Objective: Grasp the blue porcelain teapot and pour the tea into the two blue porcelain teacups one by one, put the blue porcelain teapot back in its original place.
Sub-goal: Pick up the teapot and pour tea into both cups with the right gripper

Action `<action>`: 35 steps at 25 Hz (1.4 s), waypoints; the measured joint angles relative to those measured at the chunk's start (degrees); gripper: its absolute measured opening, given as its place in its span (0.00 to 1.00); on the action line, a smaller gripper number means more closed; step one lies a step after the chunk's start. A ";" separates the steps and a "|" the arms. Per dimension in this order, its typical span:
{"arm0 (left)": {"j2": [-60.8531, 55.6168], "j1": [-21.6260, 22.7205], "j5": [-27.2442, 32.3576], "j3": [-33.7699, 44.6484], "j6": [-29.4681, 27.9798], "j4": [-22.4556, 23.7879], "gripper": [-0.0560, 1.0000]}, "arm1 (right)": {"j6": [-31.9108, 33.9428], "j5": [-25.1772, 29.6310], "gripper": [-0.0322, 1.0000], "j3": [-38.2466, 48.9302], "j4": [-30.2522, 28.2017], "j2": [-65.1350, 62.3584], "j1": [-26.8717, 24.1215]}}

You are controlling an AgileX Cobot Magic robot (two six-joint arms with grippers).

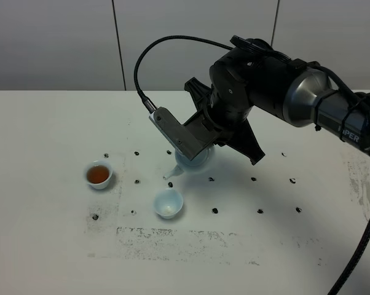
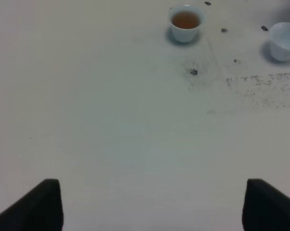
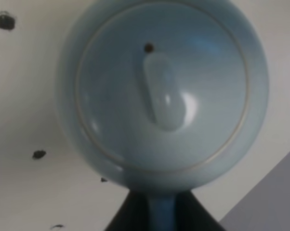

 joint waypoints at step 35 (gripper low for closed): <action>0.00 0.00 0.00 0.00 0.01 0.00 0.77 | -5.64 -5.99 0.07 0.00 -9.52 3.16 4.64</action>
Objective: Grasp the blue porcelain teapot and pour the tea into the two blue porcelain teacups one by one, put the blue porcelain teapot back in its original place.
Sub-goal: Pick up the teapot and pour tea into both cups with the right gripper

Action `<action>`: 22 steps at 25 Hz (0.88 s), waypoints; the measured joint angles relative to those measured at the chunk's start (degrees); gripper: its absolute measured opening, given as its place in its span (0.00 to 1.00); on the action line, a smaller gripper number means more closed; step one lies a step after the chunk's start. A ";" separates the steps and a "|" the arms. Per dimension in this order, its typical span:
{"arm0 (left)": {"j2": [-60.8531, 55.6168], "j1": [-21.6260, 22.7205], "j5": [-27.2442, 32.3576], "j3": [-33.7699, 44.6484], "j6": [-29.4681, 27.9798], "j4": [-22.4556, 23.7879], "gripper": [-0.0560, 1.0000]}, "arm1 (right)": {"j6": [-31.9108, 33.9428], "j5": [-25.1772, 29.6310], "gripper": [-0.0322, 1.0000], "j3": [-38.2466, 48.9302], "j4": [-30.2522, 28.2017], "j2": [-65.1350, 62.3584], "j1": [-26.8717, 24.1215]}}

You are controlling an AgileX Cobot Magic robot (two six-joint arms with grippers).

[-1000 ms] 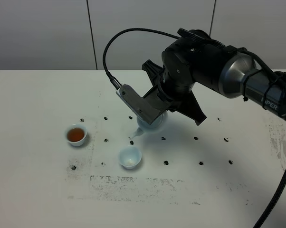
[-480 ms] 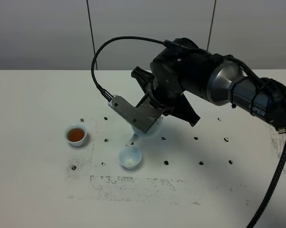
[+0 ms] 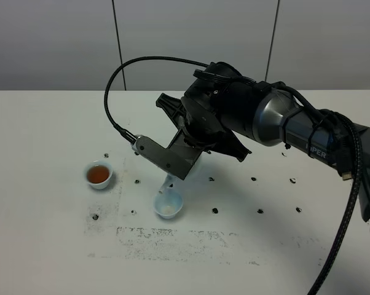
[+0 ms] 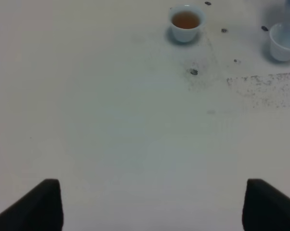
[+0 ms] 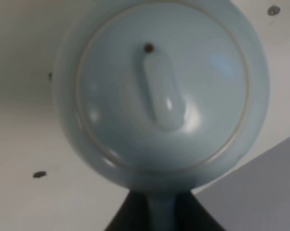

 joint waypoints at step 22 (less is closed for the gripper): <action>0.00 0.00 0.00 0.00 0.00 0.00 0.77 | -4.30 0.14 0.07 0.00 -7.01 0.05 1.19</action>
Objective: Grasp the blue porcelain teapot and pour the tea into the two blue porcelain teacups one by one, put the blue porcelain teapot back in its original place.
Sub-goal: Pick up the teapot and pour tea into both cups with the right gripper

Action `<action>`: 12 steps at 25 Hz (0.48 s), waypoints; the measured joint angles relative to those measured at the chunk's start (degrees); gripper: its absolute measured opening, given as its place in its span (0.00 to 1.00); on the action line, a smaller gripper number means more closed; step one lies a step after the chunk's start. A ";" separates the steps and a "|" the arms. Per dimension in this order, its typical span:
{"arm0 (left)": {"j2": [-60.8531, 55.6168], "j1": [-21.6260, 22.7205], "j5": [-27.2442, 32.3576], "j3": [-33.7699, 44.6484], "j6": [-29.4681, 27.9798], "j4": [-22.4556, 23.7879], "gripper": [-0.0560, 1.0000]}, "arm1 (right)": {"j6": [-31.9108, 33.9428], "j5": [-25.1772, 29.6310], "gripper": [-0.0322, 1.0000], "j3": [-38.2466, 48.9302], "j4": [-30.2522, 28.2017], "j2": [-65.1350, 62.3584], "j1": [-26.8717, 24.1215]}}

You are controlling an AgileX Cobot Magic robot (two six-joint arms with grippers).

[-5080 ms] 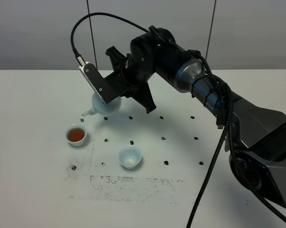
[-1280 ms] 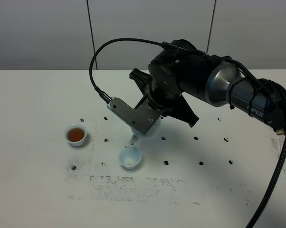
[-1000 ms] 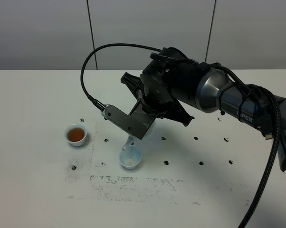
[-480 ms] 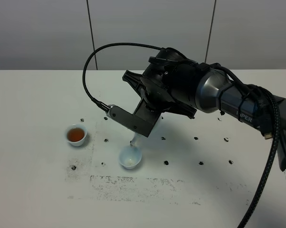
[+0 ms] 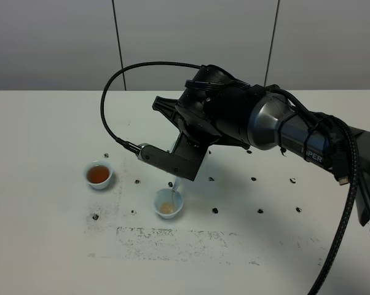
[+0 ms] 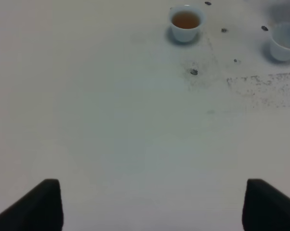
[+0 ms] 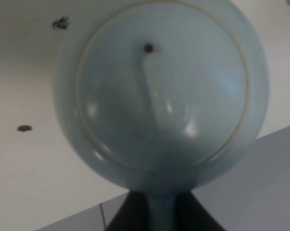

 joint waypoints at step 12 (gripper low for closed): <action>0.00 0.00 0.00 0.00 0.00 0.00 0.77 | 0.00 -1.25 0.07 0.00 -1.65 0.00 0.00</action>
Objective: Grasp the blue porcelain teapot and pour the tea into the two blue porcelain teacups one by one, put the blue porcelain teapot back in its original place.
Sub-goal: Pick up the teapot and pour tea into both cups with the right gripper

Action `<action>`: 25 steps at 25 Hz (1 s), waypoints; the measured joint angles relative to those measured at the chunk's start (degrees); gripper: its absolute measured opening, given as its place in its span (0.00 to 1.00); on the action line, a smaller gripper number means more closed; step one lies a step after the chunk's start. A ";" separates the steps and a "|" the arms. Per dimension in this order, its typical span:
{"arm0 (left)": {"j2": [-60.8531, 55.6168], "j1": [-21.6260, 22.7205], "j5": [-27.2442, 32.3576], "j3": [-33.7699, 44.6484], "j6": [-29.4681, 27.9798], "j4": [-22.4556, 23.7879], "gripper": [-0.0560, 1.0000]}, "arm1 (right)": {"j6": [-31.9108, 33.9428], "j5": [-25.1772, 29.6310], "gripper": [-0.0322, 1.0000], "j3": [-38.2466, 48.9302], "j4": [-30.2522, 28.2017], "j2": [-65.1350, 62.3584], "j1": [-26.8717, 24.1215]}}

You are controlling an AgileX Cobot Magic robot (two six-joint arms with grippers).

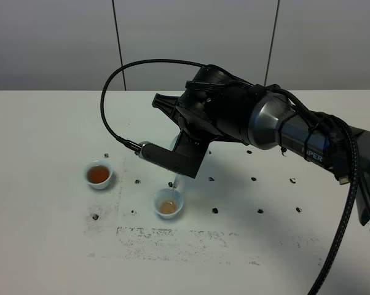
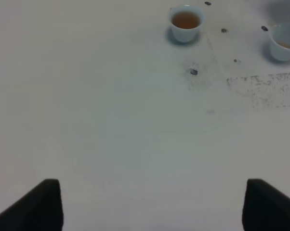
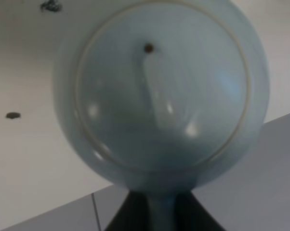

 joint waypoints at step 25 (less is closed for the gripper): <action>0.00 0.00 0.00 0.00 0.06 0.00 0.77 | 0.00 -2.57 0.07 0.00 -0.05 0.04 0.07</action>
